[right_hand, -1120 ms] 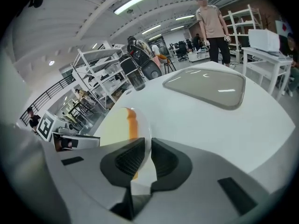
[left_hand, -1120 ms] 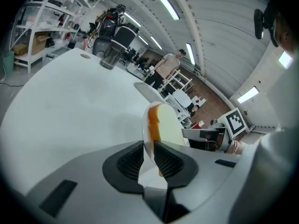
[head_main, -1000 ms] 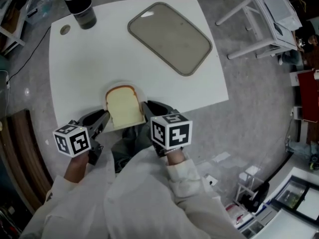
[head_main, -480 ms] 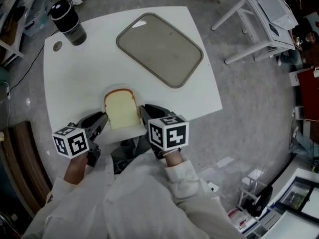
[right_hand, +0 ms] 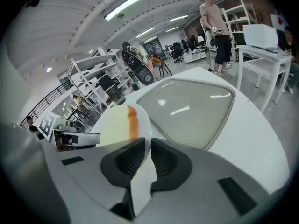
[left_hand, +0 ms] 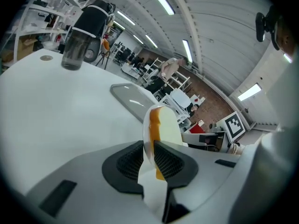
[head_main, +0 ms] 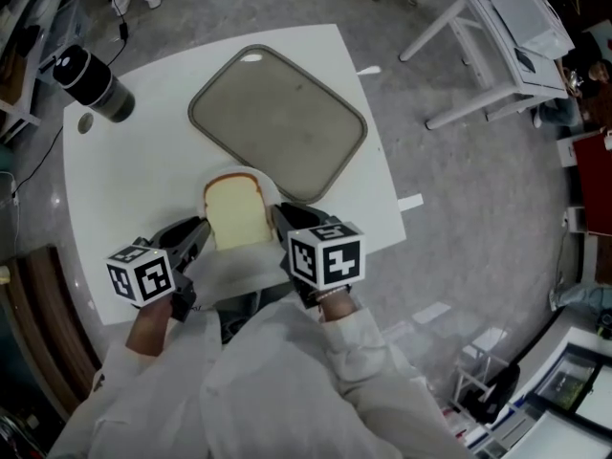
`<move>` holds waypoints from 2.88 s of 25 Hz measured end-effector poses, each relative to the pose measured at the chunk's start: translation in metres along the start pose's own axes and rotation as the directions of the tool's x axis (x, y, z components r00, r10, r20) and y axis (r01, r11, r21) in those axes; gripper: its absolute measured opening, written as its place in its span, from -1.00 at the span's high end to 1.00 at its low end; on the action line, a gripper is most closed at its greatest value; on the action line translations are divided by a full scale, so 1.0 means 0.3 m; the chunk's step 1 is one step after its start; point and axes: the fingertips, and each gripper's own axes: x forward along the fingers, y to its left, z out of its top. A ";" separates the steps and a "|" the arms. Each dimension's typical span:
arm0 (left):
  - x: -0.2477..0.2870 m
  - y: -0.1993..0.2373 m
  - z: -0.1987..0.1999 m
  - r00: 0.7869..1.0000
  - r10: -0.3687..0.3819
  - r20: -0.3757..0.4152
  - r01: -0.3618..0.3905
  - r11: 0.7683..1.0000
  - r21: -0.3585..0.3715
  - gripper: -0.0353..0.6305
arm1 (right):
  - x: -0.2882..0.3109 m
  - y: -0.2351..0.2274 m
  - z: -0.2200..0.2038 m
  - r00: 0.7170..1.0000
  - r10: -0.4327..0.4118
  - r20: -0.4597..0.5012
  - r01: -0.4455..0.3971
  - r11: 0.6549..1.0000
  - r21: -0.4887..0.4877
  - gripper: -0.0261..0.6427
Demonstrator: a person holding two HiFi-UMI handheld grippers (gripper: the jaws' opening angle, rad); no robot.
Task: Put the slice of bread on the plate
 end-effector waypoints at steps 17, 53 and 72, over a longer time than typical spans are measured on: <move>0.412 -0.056 0.240 1.000 0.003 0.020 -0.002 0.998 -0.056 0.68 | 0.078 -0.387 0.296 1.000 0.010 -0.023 -0.011 1.000 -0.005 0.77; 0.577 0.105 0.416 0.996 0.066 -0.056 -0.065 0.998 0.009 0.68 | 0.301 -0.472 0.447 0.992 0.012 -0.129 -0.015 1.000 -0.024 0.77; 0.552 0.092 0.424 0.998 0.049 -0.036 -0.046 0.997 0.061 0.67 | 0.268 -0.470 0.475 0.998 -0.069 0.002 0.069 0.987 -0.142 0.77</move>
